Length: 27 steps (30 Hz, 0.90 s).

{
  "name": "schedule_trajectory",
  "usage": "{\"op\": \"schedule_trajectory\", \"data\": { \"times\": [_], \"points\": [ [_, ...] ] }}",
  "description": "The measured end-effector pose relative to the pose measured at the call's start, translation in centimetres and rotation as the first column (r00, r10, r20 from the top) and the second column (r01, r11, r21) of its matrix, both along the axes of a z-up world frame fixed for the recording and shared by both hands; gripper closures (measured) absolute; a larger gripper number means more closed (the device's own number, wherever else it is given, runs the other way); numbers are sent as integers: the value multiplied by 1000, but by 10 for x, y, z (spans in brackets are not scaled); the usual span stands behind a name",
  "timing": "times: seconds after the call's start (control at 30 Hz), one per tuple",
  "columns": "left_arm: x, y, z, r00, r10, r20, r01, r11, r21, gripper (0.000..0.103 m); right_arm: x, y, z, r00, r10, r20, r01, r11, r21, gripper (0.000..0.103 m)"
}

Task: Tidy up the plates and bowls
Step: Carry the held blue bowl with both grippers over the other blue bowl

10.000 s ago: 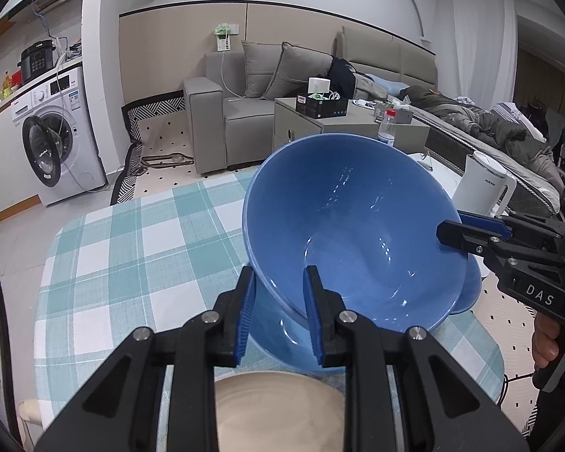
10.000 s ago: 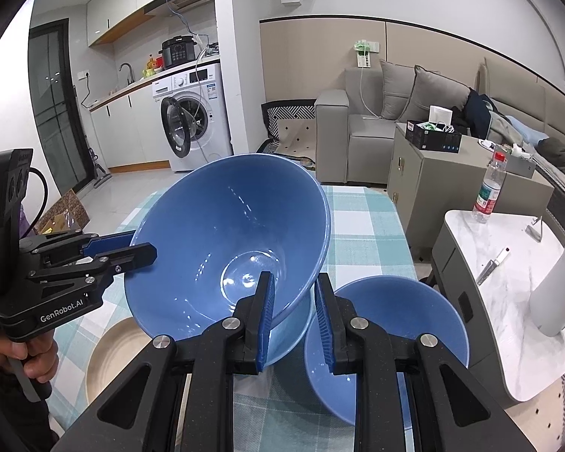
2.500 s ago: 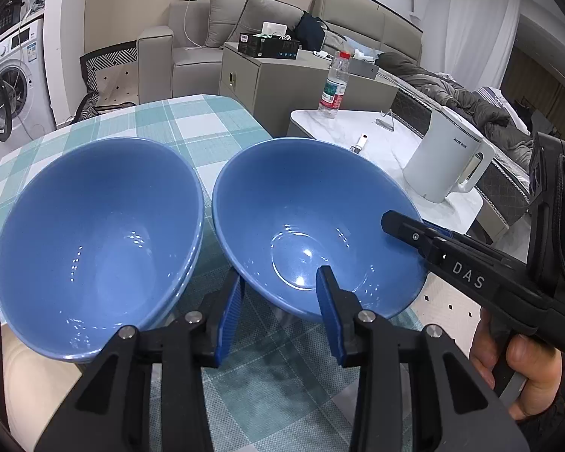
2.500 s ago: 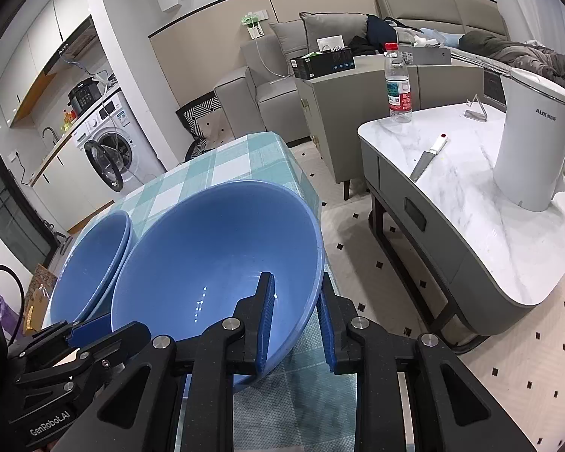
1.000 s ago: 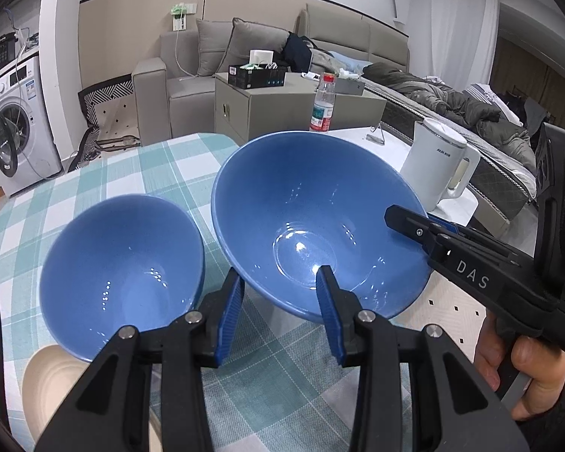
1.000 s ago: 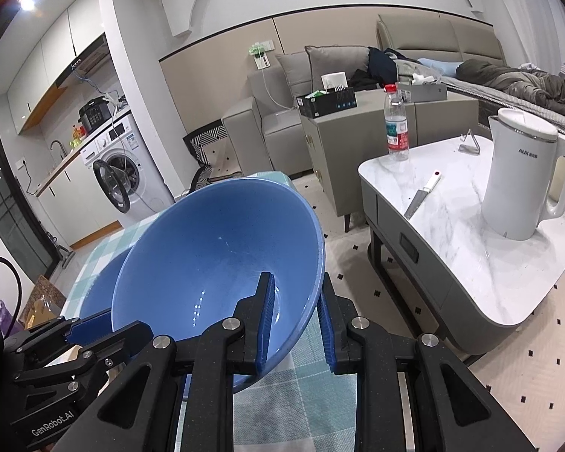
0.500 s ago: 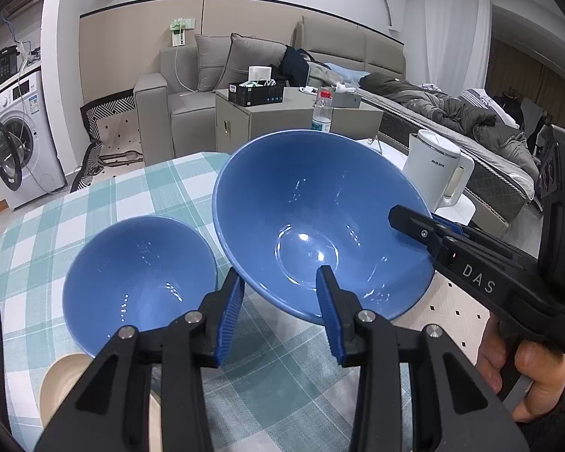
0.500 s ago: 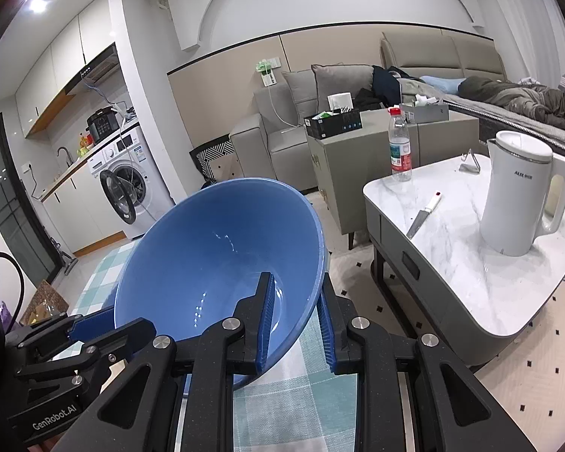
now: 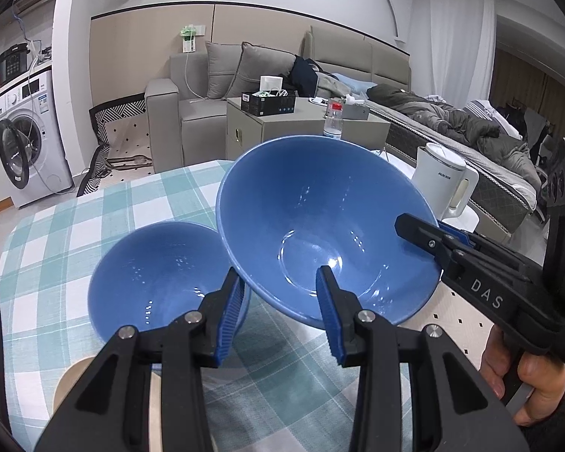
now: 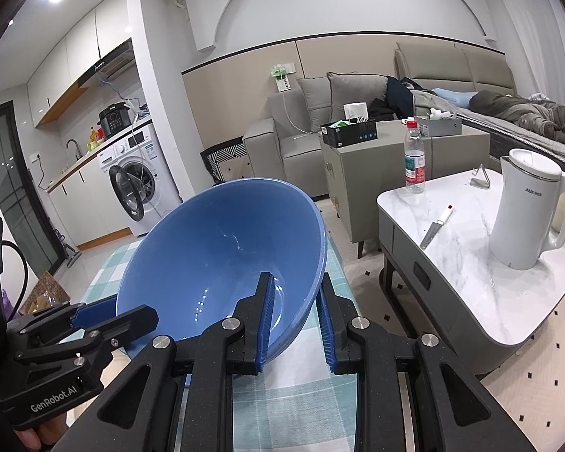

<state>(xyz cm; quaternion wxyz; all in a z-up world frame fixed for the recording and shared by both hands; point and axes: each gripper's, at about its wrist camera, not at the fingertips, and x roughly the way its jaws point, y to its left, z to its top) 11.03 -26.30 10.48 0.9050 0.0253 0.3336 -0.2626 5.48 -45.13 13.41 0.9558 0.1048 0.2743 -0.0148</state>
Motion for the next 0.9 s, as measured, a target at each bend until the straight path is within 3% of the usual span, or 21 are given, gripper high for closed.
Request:
{"op": "schedule_trajectory", "data": {
  "times": [0.9],
  "points": [
    [3,62,12,996,77,37,-76,997,-18,65,34,63,11,994,107,-3,-107,992,-64,80]
  ]
}}
